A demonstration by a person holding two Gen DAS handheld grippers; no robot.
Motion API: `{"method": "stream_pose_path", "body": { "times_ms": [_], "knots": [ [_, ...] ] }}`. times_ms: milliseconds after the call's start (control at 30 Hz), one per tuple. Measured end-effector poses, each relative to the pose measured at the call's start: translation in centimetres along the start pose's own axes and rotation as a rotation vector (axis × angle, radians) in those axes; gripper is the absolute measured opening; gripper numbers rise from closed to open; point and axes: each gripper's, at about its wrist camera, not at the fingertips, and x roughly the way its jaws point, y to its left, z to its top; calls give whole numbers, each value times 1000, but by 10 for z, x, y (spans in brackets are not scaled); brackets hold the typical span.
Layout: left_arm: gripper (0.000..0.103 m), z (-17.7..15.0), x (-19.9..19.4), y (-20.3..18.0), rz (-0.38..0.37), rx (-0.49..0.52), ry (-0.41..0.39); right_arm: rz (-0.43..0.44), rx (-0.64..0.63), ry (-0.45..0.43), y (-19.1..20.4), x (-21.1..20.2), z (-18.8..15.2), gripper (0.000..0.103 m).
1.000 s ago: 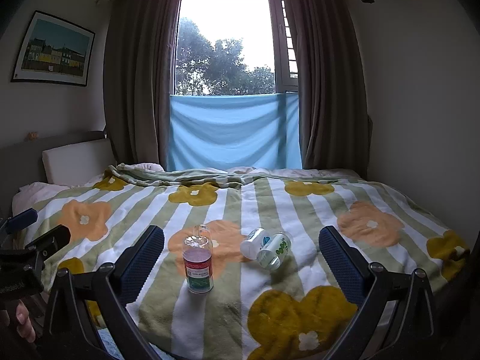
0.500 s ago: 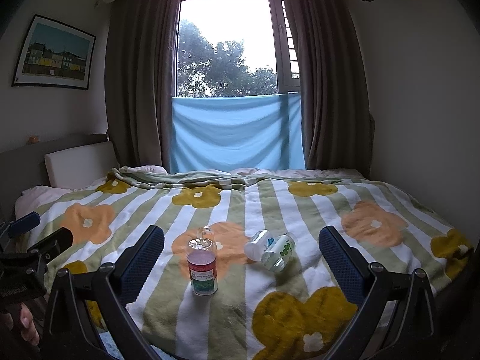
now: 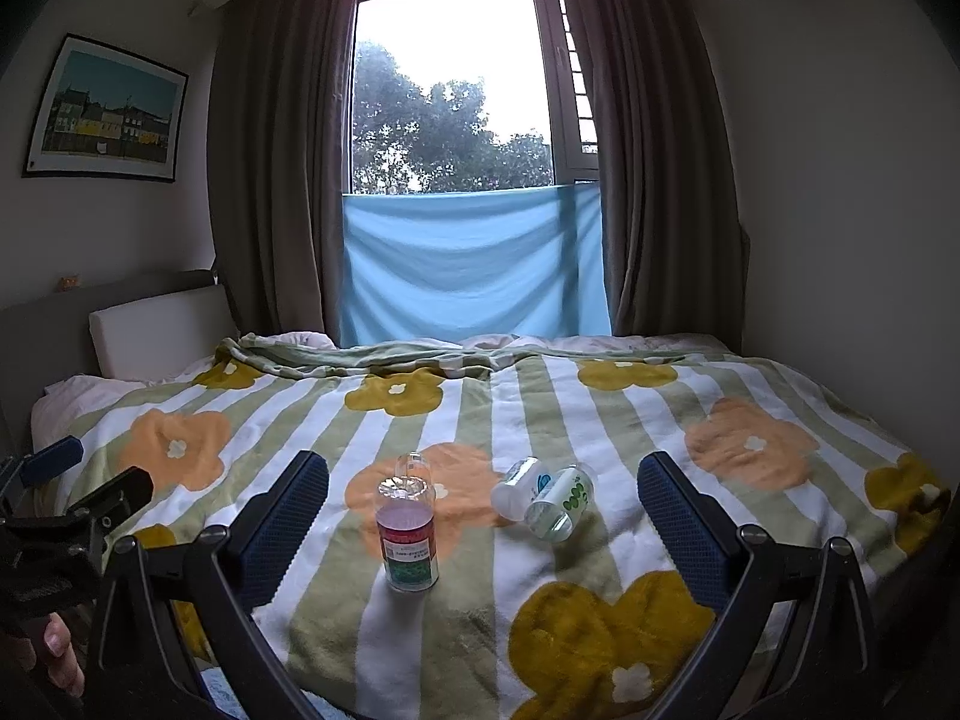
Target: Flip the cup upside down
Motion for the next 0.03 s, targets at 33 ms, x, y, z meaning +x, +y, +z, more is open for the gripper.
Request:
{"method": "stream_pose_path", "body": {
  "times_ms": [33],
  "knots": [
    [103,-1,-1,0,3,-2,-2,-1,0,0,0,0,0,103]
  ]
}}
